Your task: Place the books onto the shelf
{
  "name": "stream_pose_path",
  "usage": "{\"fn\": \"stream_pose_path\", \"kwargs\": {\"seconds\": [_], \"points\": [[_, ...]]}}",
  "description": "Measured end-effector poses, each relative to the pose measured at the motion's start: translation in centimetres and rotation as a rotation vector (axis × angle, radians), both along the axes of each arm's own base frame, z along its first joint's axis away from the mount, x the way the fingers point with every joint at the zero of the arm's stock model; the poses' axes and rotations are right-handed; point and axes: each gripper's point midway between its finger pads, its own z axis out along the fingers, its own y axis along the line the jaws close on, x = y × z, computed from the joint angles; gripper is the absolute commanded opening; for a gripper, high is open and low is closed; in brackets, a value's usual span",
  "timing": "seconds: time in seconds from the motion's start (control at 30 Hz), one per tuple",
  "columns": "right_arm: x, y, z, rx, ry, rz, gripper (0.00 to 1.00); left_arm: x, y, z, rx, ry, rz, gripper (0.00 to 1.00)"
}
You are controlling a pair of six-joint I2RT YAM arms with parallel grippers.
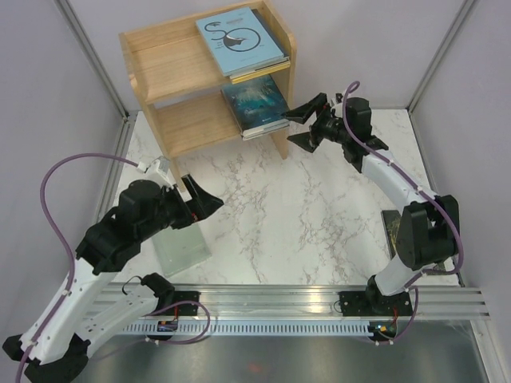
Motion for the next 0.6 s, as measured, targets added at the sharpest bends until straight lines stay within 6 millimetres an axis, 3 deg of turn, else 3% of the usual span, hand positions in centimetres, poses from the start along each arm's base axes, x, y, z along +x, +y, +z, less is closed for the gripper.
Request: {"fn": "stream_pose_path", "kwargs": {"seconds": [0.17,0.4,0.47,0.6], "points": [[-3.7,-0.7,-1.9,-0.074,0.012,0.046,0.98,1.8,2.0,-2.9,0.134,0.127,0.101,1.0],[-6.1,-0.2,-2.5,-0.117,-0.017,0.114,0.98,4.4,8.3,-6.8,0.218,0.317,0.329,1.0],[-7.2,0.9,-2.7,-0.135,-0.035,0.154,0.98,5.0,10.1,-7.8,0.216,0.374,0.384,1.0],[-11.0,5.2,-3.9,-0.169,-0.053,0.299,0.98,5.4,13.8,-11.0,0.226,0.523,0.508,1.0]]}}
